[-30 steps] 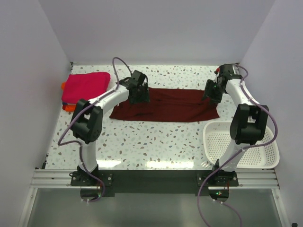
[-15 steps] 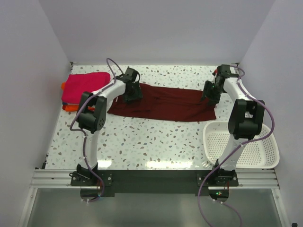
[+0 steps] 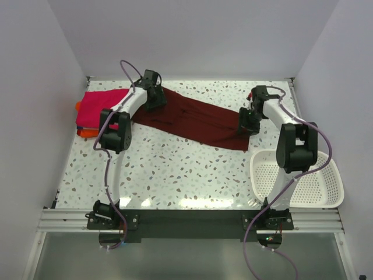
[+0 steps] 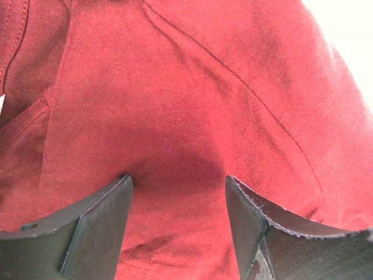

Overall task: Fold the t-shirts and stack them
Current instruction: Fold the tshirt

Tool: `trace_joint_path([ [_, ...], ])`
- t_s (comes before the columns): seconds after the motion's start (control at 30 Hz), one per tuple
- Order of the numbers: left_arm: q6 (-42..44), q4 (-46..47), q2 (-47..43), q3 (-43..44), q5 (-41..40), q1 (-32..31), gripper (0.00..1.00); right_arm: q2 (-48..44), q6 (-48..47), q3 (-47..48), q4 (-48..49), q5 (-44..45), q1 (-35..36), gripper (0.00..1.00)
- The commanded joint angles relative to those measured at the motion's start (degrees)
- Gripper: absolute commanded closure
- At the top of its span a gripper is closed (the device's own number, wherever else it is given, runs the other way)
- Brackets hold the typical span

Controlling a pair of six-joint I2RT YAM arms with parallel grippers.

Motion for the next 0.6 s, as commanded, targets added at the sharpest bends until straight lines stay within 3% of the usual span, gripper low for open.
trace_joint_path([
  [0.0,2.65,-0.45,3.01,1.03,0.90,0.97,0.30,-4.59,0.68,-1.19,-1.49,2.06,4.18,0.47],
  [0.57,3.35,2.37,-7.98,-1.60,1.61,-1.22,0.22,-7.14,4.11,-10.77,1.67,14.28,5.78,0.50],
])
